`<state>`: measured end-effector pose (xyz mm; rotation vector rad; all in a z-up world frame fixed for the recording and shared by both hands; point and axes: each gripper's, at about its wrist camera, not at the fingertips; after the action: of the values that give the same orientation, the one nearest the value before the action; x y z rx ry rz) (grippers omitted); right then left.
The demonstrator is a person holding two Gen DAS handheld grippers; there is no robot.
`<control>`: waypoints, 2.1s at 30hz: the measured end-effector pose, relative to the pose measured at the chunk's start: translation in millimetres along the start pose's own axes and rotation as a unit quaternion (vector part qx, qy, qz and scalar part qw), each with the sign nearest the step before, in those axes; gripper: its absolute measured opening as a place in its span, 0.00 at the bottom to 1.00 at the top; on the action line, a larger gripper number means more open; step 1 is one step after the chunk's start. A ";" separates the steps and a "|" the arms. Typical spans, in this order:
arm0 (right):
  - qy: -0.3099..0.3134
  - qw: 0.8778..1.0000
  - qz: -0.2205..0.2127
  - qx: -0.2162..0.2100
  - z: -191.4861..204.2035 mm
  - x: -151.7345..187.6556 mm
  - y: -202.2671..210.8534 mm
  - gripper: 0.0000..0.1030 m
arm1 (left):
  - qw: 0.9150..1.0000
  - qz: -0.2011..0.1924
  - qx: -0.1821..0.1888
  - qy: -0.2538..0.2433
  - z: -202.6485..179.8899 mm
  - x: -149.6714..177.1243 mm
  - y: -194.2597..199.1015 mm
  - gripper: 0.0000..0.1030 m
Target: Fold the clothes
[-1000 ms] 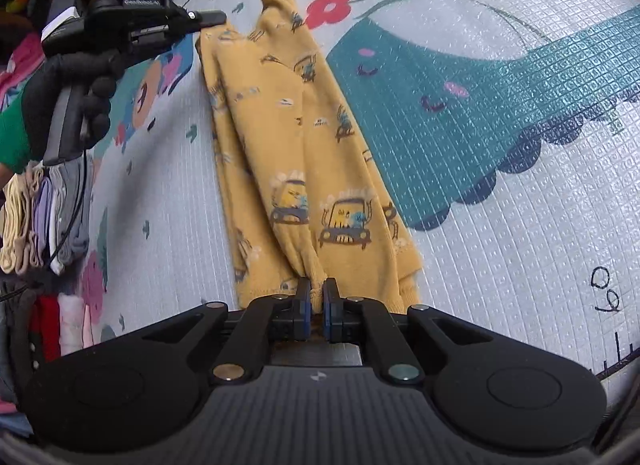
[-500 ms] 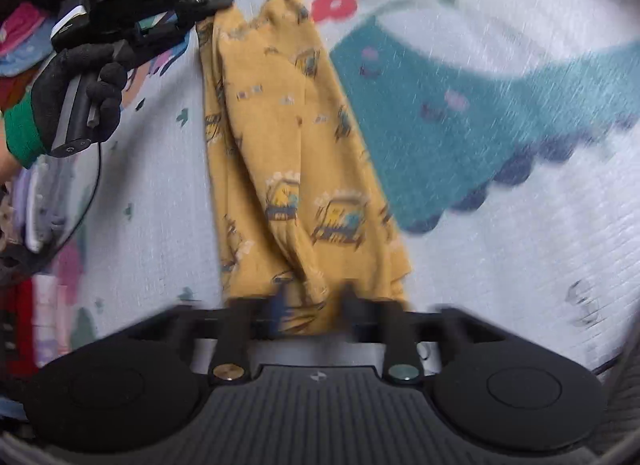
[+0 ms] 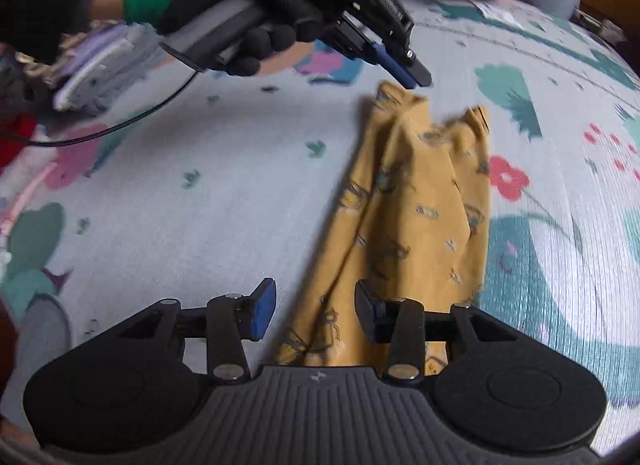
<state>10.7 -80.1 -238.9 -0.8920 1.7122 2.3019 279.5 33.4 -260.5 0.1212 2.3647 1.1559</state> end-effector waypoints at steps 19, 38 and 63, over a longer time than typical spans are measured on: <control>0.033 0.994 0.098 -0.039 9.6 8.8 -15.2 0.29 | 0.999 0.018 -0.018 0.029 10.7 2.0 -19.2 0.26; -0.017 0.998 0.052 -0.006 -11.7 49.8 29.1 0.44 | 0.964 0.049 -0.053 -0.256 -64.5 31.6 -11.4 0.26; -0.343 0.935 0.043 -0.072 -101.8 63.3 18.7 0.09 | 0.970 0.083 -0.010 -0.227 -58.5 53.3 -16.3 0.38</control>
<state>-11.1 -193.9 -275.1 0.0135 1.2994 2.3986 207.7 -3.4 -264.1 0.5277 1.9643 1.0878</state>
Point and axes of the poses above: each gripper's, at about its wrist camera, not at the fingertips, and y roughly against the way its jaws point, z to its left, x to its underside, and after that the axes turned 4 degrees about -x, right-handed
